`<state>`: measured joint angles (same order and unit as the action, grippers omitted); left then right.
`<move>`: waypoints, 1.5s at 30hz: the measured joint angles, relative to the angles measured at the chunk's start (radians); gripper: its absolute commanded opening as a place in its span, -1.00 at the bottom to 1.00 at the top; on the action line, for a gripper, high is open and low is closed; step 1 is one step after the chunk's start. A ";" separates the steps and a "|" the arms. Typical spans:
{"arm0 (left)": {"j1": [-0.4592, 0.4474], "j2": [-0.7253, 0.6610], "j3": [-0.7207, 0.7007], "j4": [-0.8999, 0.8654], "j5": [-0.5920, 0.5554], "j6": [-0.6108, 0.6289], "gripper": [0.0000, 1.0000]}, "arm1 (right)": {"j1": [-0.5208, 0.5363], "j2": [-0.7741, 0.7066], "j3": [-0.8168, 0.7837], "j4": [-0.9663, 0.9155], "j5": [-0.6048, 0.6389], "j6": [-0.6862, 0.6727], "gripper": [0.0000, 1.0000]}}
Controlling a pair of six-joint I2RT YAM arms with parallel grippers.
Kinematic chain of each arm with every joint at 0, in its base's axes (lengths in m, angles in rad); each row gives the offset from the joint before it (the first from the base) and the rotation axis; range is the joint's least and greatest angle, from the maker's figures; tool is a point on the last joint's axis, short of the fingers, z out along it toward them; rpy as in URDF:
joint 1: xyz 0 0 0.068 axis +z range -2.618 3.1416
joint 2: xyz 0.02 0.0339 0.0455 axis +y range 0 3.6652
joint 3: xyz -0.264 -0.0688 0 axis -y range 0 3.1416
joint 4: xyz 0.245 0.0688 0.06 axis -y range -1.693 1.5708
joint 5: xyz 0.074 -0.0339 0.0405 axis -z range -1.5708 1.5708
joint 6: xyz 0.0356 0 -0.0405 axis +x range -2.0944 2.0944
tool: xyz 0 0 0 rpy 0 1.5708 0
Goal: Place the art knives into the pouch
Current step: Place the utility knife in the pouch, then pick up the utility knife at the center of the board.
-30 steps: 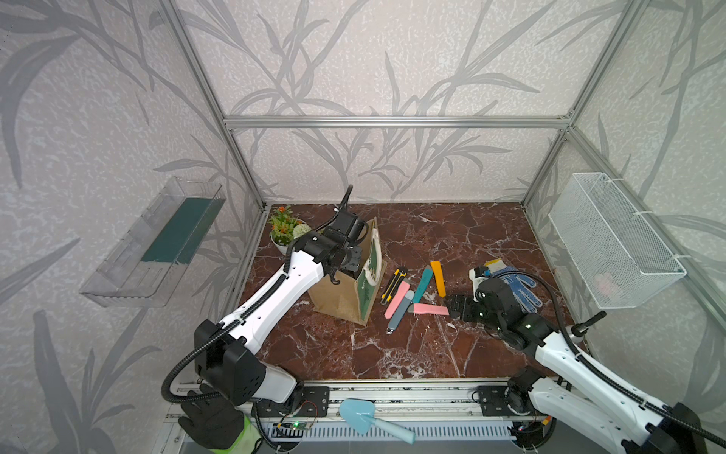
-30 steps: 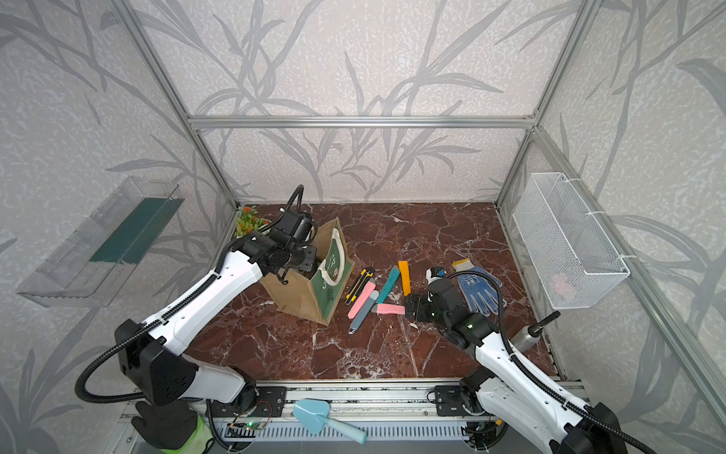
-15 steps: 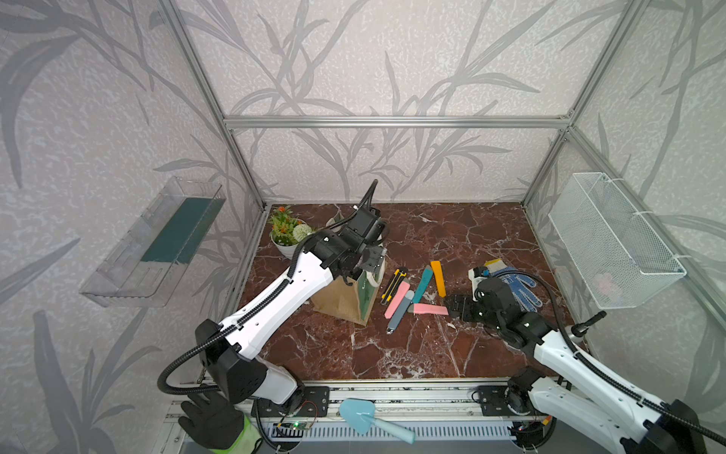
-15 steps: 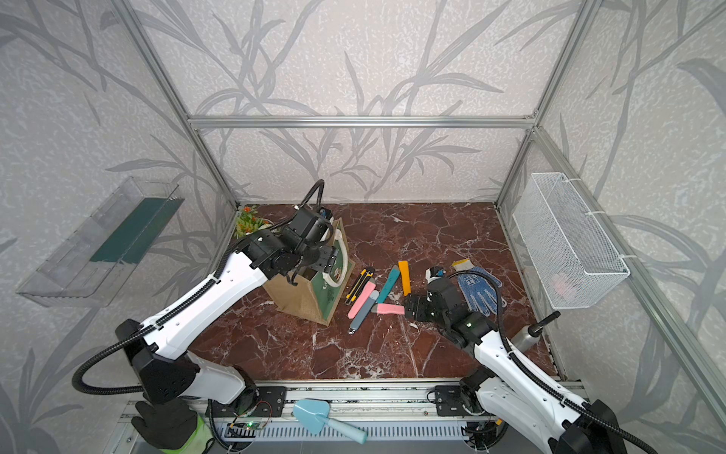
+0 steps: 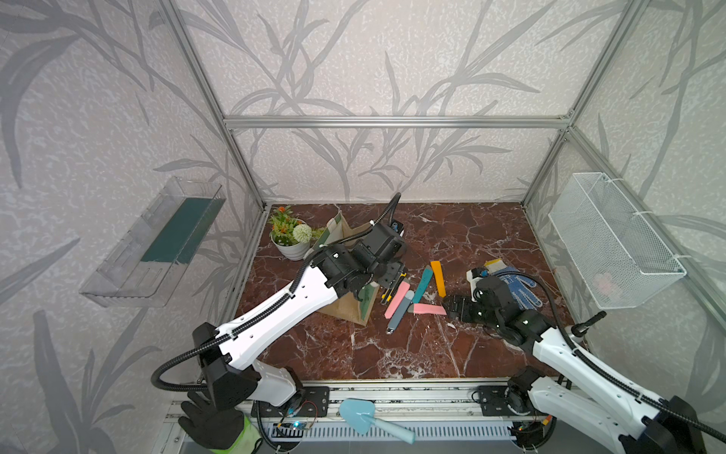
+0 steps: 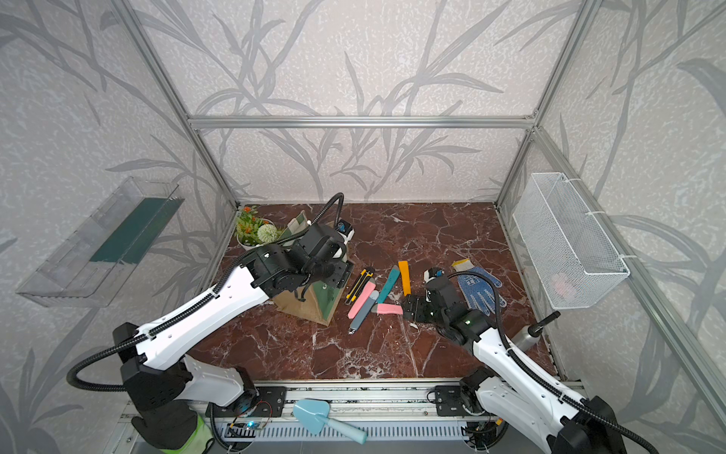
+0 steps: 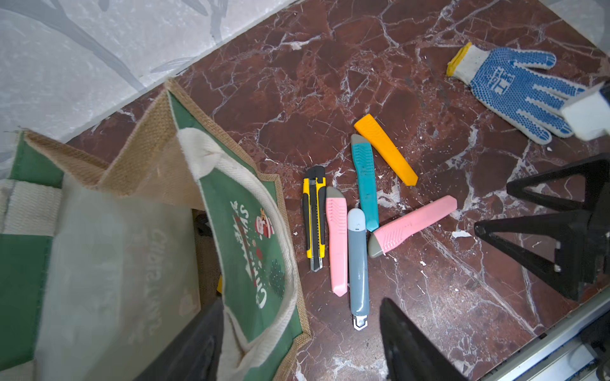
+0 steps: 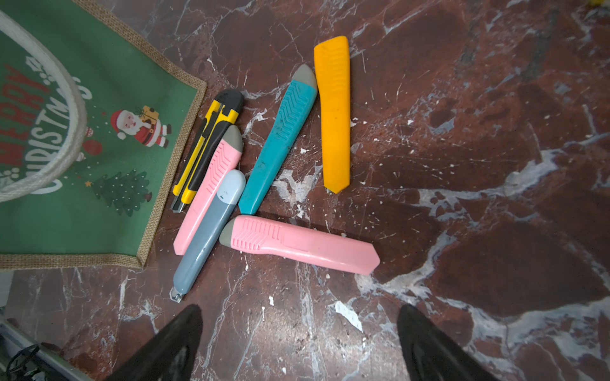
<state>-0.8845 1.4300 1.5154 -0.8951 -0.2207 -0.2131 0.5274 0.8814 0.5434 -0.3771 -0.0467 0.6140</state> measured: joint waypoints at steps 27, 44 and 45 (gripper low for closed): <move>-0.117 0.368 -0.222 0.241 0.040 -0.082 -0.34 | -0.010 -0.177 0.000 -0.196 0.045 0.070 0.86; -0.161 0.504 -0.241 0.287 -0.050 -0.129 -0.40 | -0.034 -0.193 0.000 -0.223 0.066 0.070 0.85; -0.161 0.509 -0.241 0.286 -0.059 -0.132 -0.40 | -0.037 -0.196 0.000 -0.225 0.066 0.069 0.86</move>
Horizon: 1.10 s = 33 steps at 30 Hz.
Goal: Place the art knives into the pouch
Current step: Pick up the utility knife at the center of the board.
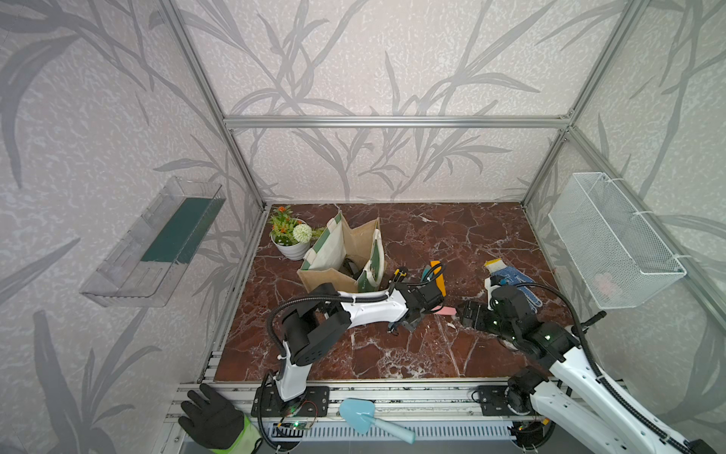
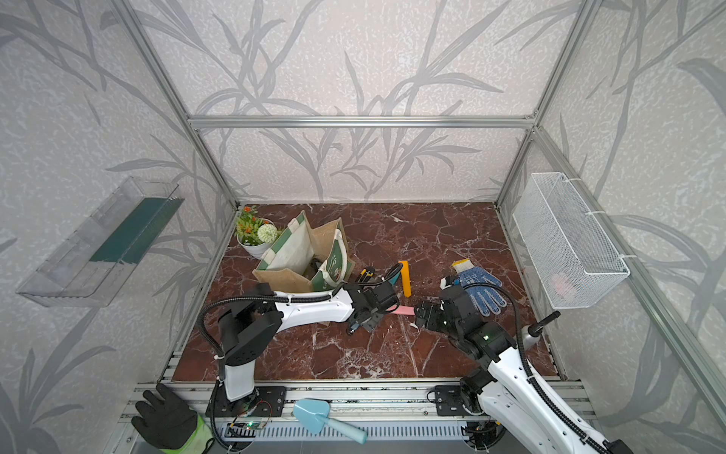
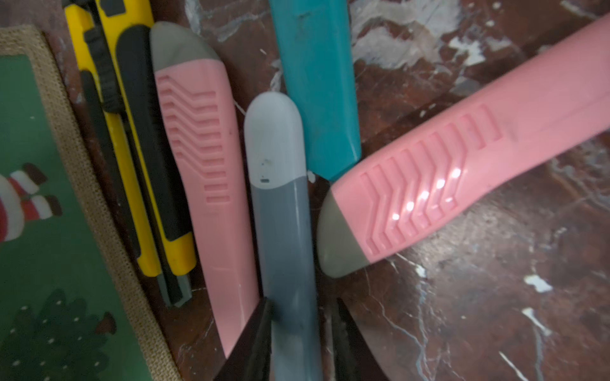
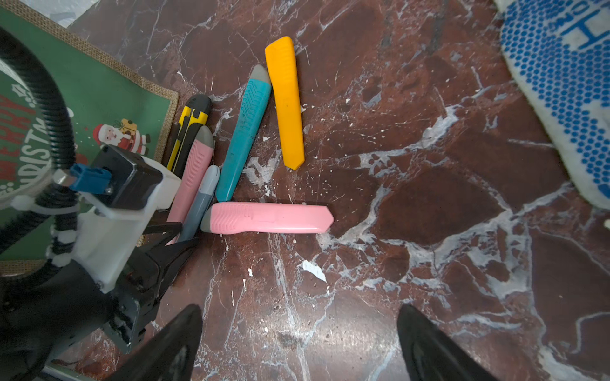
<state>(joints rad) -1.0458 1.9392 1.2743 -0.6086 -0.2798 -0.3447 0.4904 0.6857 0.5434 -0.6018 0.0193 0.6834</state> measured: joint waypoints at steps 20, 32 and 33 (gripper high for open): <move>0.000 0.049 0.026 0.003 -0.056 -0.015 -0.66 | -0.034 0.012 0.000 -0.001 -0.014 0.000 0.85; 0.000 0.047 0.050 -0.055 -0.064 -0.012 -0.85 | -0.034 0.035 0.000 0.011 -0.021 -0.012 0.86; 0.000 0.045 0.056 -0.064 -0.064 -0.011 -0.85 | -0.035 0.042 0.000 0.014 -0.021 -0.016 0.85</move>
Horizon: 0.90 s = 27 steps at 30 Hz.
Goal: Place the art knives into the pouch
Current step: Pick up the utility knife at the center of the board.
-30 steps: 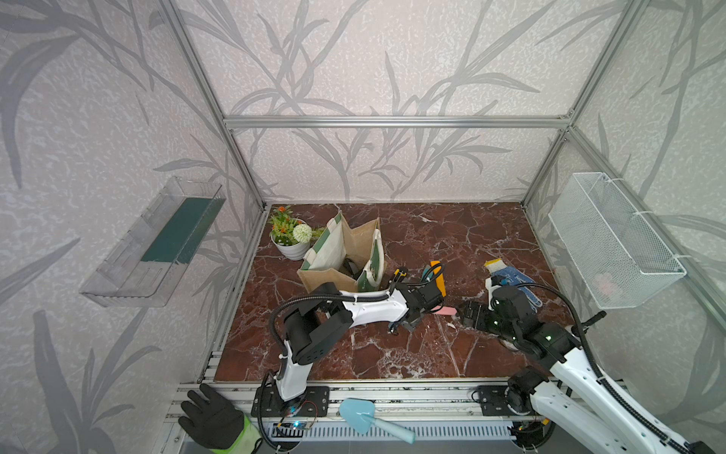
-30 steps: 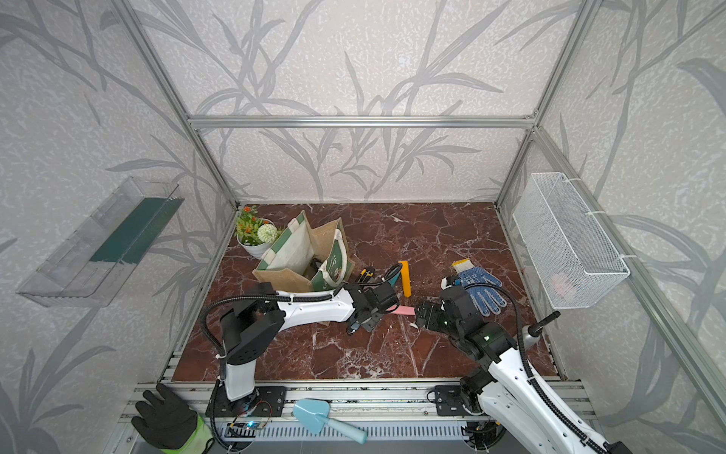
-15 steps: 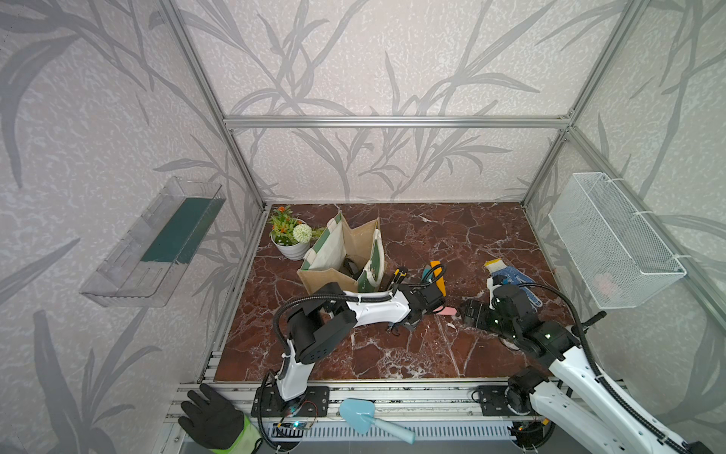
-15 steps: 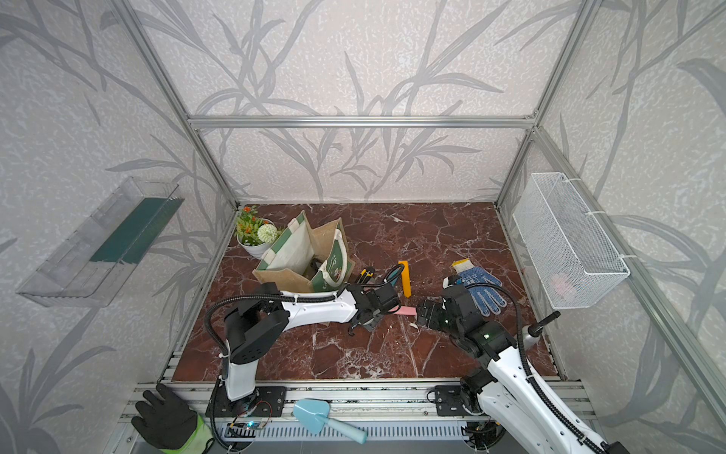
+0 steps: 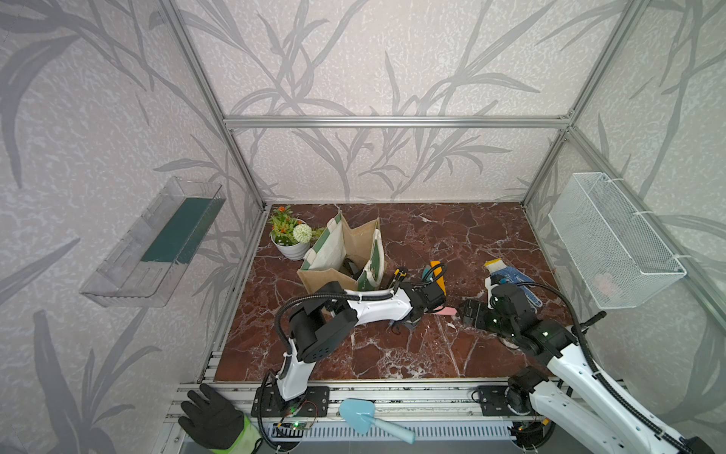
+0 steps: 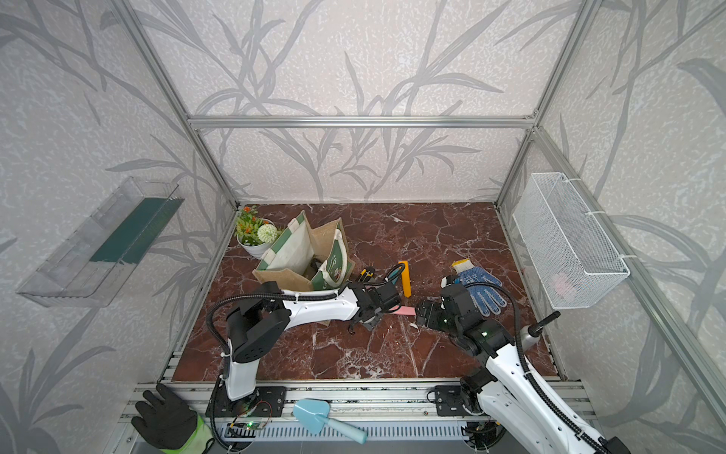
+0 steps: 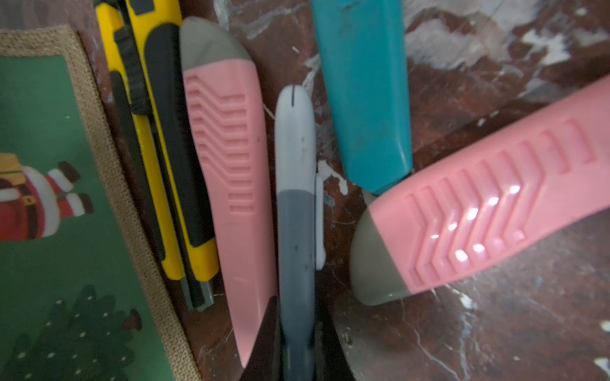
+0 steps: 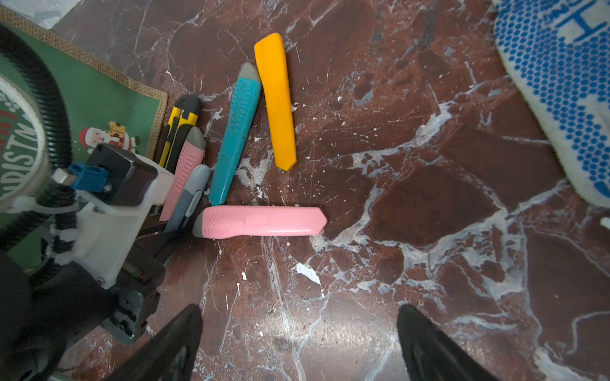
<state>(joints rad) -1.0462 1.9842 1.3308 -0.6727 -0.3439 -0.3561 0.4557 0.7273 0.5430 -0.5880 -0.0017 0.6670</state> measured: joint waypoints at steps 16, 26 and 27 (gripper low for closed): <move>0.014 -0.134 0.178 -0.143 -0.017 0.042 -0.77 | 0.000 0.058 0.011 0.096 -0.041 -0.074 0.86; 0.097 -0.287 0.289 -0.256 -0.047 0.073 -0.77 | -0.001 0.192 0.096 0.201 -0.094 -0.101 0.86; 0.111 -0.303 0.298 -0.268 -0.045 0.075 -0.78 | -0.002 0.208 0.101 0.205 -0.103 -0.104 0.85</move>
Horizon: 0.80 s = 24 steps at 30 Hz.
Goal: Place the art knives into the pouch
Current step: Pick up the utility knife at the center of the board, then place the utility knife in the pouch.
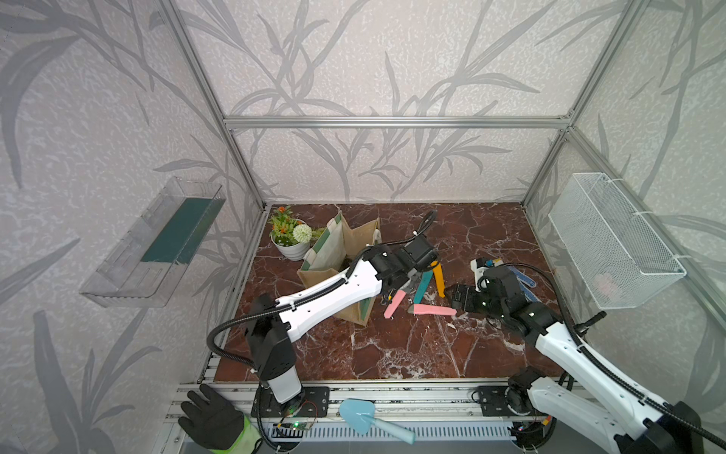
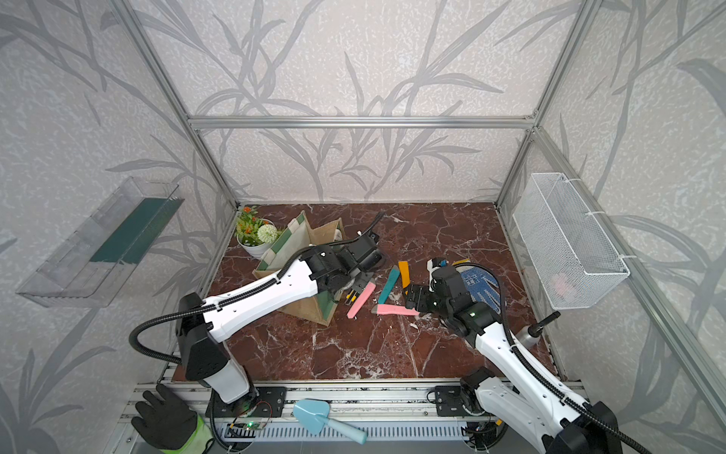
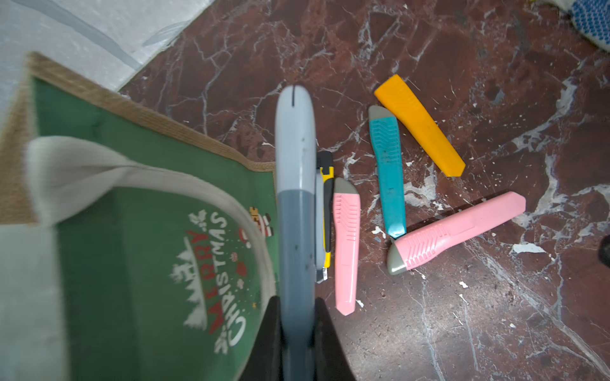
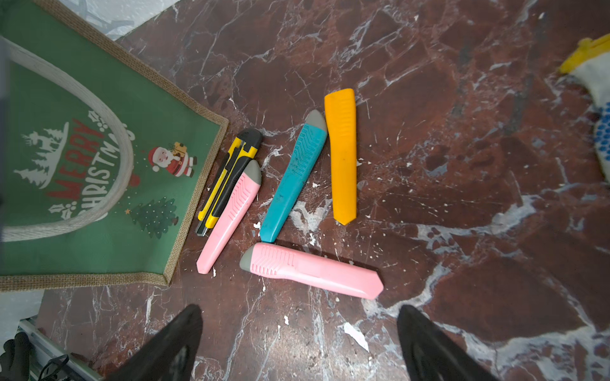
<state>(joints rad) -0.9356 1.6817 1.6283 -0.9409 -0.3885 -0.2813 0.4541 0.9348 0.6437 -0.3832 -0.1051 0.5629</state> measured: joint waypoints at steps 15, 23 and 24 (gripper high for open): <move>0.349 -0.312 0.035 -0.019 0.162 0.018 -0.77 | -0.002 0.006 0.007 0.014 -0.028 -0.089 0.87; 0.488 -0.320 -0.096 0.020 0.312 -0.004 -0.78 | -0.002 -0.017 -0.035 0.028 -0.032 -0.105 0.87; 0.493 -0.314 -0.105 0.023 0.320 -0.003 -0.78 | -0.002 -0.021 -0.042 0.028 -0.033 -0.105 0.87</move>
<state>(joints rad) -0.4427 1.3674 1.5238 -0.9184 -0.0685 -0.2848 0.4522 0.9134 0.6018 -0.3553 -0.1379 0.4580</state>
